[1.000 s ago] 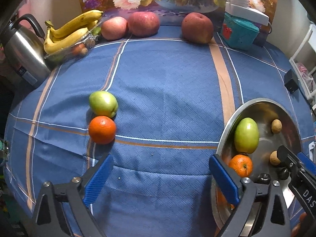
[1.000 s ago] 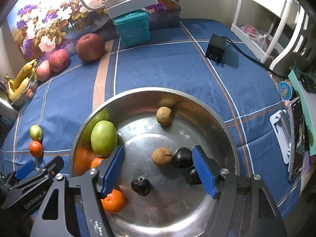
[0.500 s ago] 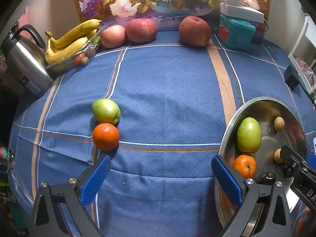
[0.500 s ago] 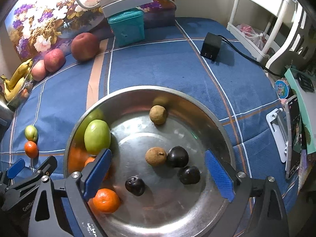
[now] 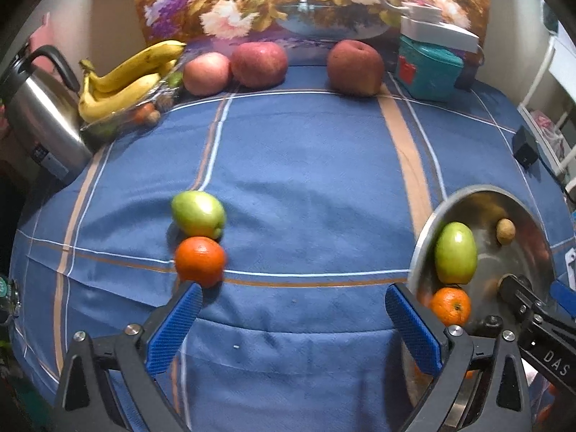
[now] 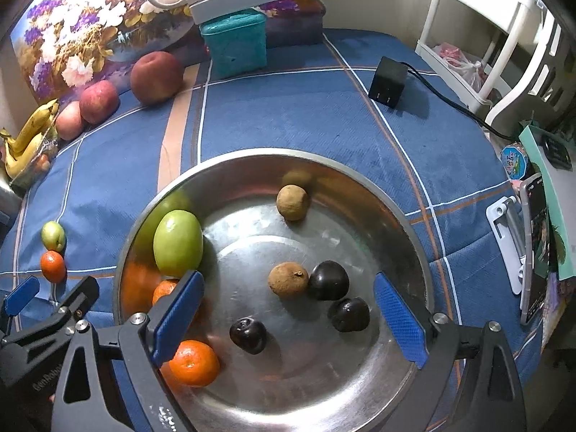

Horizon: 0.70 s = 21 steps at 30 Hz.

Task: Organize fruits
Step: 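Withdraw both open tools from the plate toward the remaining pear and tangerine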

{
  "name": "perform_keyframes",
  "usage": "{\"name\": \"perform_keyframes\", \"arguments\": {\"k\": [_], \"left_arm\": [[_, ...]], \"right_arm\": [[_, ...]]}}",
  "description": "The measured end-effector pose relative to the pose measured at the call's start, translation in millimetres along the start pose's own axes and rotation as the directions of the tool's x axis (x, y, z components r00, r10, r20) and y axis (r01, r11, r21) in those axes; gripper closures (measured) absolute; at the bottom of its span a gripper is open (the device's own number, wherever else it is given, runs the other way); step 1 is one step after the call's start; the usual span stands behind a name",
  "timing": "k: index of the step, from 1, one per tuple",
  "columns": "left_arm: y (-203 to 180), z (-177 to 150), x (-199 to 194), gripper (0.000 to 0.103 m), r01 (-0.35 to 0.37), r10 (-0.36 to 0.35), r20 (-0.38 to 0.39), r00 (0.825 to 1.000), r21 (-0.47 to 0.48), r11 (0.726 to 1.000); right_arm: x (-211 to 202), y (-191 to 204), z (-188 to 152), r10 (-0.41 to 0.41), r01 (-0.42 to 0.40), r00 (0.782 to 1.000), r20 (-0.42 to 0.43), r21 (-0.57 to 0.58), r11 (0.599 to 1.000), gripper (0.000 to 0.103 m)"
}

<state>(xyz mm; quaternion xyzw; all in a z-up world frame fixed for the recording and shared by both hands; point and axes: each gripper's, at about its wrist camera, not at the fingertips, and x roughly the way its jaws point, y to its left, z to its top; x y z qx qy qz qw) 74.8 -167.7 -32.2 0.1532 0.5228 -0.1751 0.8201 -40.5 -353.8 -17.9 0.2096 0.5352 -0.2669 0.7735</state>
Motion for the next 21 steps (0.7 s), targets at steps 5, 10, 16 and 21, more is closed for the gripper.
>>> {"name": "perform_keyframes", "arguments": {"k": [5, 10, 16, 21], "left_arm": [[21.3, 0.0, 3.6, 0.0, -0.034, 0.034, -0.003, 0.999, -0.006, 0.999], [43.3, 0.1, -0.4, 0.0, -0.081, 0.081, 0.005, 0.997, -0.006, 0.997], [79.7, 1.4, -8.6, 0.0, -0.121, 0.121, 0.012, 0.993, -0.035, 0.992], [110.9, 1.7, -12.0, 0.0, -0.152, 0.153, 0.007, 0.988, -0.069, 0.986]], "right_arm": [[2.2, 5.4, -1.8, -0.016, 0.016, 1.0, -0.007, -0.013, 1.0, 0.008], [3.8, 16.4, -4.8, -0.011, 0.01, 1.0, -0.022, -0.026, 1.0, 0.008], [0.0, 40.2, -8.4, 0.016, -0.017, 1.0, -0.024, -0.047, 0.999, 0.008], [-3.8, 66.1, -14.0, 0.004, -0.006, 1.0, -0.02, -0.09, 0.996, 0.008]]}}
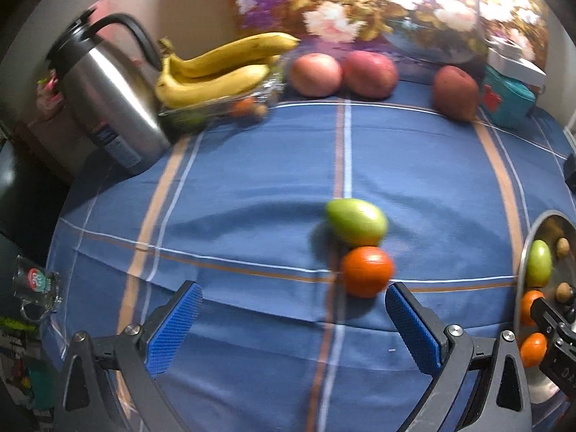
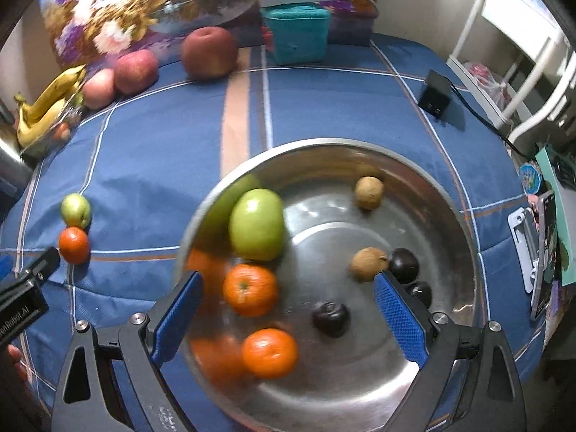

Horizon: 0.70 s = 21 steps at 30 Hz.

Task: Organize fruits
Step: 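Withdraw both open tools from the plate toward the remaining pear and tangerine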

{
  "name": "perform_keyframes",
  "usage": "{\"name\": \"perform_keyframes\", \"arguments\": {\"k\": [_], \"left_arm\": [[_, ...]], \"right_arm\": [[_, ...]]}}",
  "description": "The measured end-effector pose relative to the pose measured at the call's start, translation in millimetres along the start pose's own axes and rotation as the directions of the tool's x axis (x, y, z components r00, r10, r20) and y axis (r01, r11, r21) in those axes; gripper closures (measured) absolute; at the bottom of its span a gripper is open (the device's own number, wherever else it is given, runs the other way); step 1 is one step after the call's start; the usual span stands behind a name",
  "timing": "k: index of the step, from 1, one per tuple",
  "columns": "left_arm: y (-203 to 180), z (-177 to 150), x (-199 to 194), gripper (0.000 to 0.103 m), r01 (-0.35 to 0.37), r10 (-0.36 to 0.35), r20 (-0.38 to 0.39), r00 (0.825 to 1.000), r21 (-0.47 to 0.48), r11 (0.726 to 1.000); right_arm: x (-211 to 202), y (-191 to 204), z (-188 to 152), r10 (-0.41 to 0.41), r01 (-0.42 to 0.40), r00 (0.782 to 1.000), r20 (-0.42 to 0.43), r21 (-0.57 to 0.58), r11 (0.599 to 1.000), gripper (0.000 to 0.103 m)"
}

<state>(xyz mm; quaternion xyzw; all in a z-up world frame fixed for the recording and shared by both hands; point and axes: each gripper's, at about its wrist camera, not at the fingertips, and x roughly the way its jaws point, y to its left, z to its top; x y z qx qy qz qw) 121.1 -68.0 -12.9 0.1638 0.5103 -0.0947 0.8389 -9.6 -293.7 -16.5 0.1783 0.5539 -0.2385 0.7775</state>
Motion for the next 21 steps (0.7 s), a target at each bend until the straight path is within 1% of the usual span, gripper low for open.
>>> {"name": "perform_keyframes", "arguments": {"k": [6, 14, 18, 21], "left_arm": [[34.8, -1.2, 1.2, 0.0, -0.035, 0.034, -0.005, 0.999, -0.039, 0.999], [73.0, -4.8, 3.1, 0.0, -0.035, 0.035, -0.008, 0.999, -0.112, 0.993], [86.6, -6.5, 4.9, 0.0, -0.034, 0.034, -0.006, 0.999, -0.155, 0.987], [94.4, -5.8, 5.0, 0.0, -0.043, 0.045, 0.007, 0.999, -0.191, 0.981]], "right_arm": [[-6.6, 32.3, -3.7, -0.001, 0.002, 1.0, 0.011, -0.044, 0.999, 0.008], [-13.9, 78.2, -7.0, 0.035, -0.033, 0.999, 0.02, -0.092, 0.995, 0.008], [-15.0, 102.3, -8.6, 0.067, -0.064, 0.998, 0.02, -0.121, 0.991, 0.008], [-19.1, 117.3, -9.6, 0.112, -0.105, 0.993, 0.044, -0.151, 0.983, 0.008]]}}
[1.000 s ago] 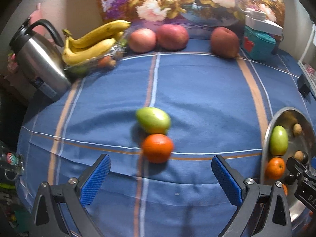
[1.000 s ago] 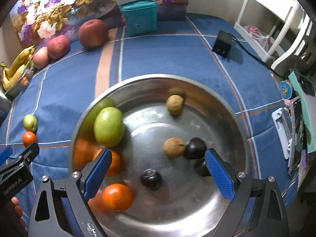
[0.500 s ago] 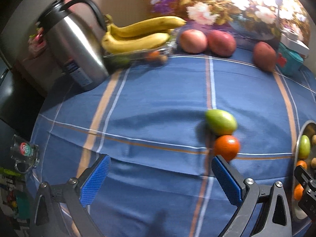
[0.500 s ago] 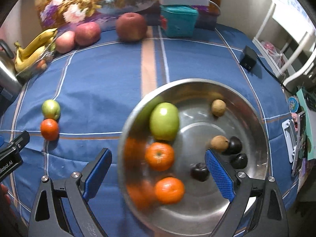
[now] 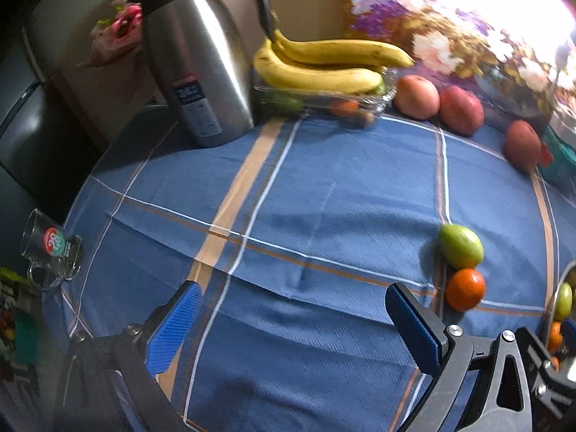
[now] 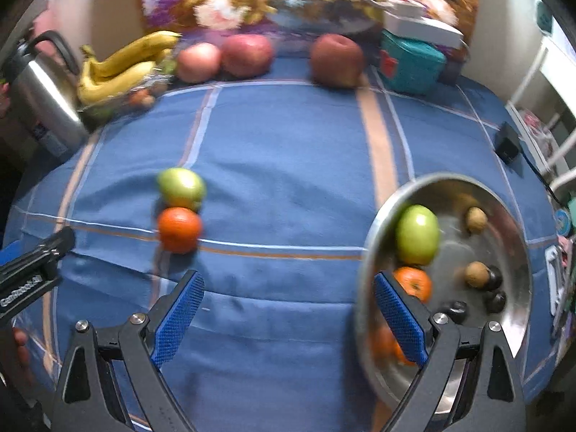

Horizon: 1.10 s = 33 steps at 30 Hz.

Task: Organize fruits
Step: 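Withdraw both open tools from the plate toward the remaining pear and tangerine, then close the right tool on the tangerine while the left tool approaches the green pear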

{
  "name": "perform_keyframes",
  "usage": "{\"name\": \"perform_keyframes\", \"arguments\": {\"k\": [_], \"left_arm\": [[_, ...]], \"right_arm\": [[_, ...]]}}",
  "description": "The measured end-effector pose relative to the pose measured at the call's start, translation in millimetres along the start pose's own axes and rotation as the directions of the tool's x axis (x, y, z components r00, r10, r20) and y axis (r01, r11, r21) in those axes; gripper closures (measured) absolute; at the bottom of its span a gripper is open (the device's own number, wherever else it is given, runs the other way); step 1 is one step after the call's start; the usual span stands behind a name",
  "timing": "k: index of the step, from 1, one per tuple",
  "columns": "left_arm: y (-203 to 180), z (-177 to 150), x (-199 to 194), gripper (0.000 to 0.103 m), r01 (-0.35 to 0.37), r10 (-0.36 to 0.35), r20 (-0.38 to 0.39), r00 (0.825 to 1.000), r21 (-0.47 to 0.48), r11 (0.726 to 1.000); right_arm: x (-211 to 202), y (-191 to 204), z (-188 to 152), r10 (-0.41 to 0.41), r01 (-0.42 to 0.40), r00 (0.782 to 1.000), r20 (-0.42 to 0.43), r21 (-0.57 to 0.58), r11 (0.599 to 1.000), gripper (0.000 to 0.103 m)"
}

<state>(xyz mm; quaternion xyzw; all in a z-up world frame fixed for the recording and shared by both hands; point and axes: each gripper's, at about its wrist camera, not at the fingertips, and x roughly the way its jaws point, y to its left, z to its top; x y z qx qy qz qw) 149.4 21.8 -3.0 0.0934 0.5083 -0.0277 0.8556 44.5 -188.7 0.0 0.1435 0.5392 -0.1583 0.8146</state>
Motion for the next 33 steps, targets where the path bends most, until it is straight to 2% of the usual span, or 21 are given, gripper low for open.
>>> {"name": "perform_keyframes", "arguments": {"k": [6, 12, 16, 22, 33], "left_arm": [[0.1, 1.2, 8.1, 0.0, 0.053, -0.053, -0.004, 0.999, -0.041, 0.998], [-11.5, 5.5, 14.4, 0.0, 0.081, -0.08, 0.015, 0.997, -0.04, 0.996], [-14.1, 7.6, 25.8, 0.0, 0.098, -0.098, -0.014, 0.995, -0.05, 0.994], [-10.5, 9.8, 43.8, 0.0, 0.034, -0.036, -0.065, 0.997, -0.027, 0.999], [8.0, 10.7, 66.4, 0.0, -0.021, 0.018, -0.128, 0.992, -0.023, 1.0]], "right_arm": [[1.1, 15.3, 3.1, 0.057, -0.056, 0.998, 0.014, -0.024, 0.998, 0.008], [12.8, 17.4, 8.1, 0.088, -0.088, 0.996, -0.002, -0.009, 0.996, 0.008], [20.8, 20.9, 12.9, 0.094, -0.095, 0.995, -0.015, -0.013, 0.995, 0.008], [32.4, 25.8, 20.4, 0.108, -0.108, 0.994, -0.015, -0.007, 0.994, 0.008], [57.2, 48.2, 28.6, 0.107, -0.109, 0.992, -0.066, -0.031, 0.994, 0.008]]}}
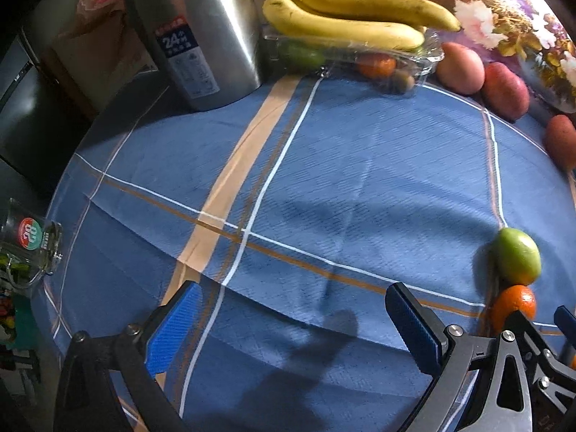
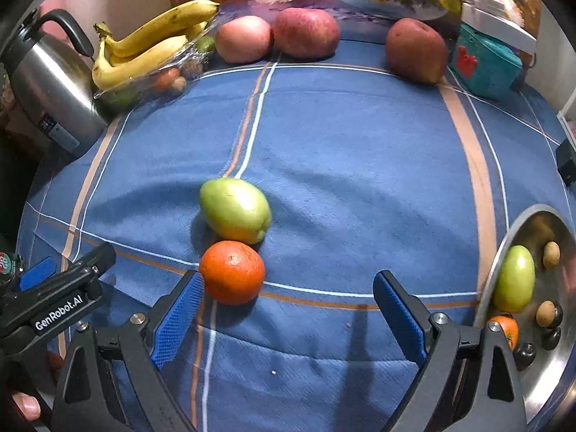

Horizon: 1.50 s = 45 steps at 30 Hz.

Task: Organize fruits
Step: 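Close the right tool on the tangerine while the left tool approaches the green pear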

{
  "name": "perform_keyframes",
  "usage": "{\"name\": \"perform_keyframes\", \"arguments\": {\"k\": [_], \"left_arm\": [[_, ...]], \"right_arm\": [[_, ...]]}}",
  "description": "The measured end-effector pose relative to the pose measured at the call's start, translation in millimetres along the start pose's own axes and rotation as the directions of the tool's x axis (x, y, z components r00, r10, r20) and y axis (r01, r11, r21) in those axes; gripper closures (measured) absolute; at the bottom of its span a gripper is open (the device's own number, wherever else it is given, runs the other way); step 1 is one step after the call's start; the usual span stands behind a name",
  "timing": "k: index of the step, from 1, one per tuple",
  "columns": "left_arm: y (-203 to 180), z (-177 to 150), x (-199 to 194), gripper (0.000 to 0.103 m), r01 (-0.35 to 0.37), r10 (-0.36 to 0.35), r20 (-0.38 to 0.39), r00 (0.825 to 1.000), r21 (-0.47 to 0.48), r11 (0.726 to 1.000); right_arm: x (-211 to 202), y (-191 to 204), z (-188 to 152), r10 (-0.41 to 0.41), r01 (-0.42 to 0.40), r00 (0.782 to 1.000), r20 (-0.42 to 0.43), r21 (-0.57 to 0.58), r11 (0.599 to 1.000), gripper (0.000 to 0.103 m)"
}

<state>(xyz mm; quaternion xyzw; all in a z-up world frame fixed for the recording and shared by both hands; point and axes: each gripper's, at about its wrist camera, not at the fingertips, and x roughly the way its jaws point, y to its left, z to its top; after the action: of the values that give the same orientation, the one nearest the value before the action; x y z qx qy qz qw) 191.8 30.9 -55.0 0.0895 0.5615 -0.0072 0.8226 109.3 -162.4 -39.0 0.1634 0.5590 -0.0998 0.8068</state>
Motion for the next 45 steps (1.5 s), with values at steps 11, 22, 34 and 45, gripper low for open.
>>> {"name": "perform_keyframes", "arguments": {"k": [11, 22, 34, 45], "left_arm": [[14.0, 5.6, 6.8, 0.0, 0.011, -0.012, -0.012, 1.0, -0.033, 0.999], [11.4, 2.0, 14.6, 0.0, 0.021, -0.021, -0.035, 0.999, -0.026, 0.999], [14.4, -1.4, 18.9, 0.0, 0.024, -0.025, -0.039, 0.999, -0.028, 0.999], [7.9, 1.9, 1.8, 0.0, 0.037, -0.037, -0.018, 0.999, -0.025, 0.999]], "right_arm": [[2.2, 26.3, 5.4, -0.02, 0.021, 1.0, 0.011, -0.066, 0.998, 0.008], [31.7, 34.8, 1.1, -0.099, 0.096, 0.994, -0.05, -0.065, 0.993, 0.008], [33.5, 32.1, -0.7, -0.107, 0.106, 0.994, -0.032, -0.024, 0.994, 0.006], [22.6, 37.3, 2.7, -0.089, 0.089, 0.996, -0.021, -0.018, 0.996, 0.044]]}}
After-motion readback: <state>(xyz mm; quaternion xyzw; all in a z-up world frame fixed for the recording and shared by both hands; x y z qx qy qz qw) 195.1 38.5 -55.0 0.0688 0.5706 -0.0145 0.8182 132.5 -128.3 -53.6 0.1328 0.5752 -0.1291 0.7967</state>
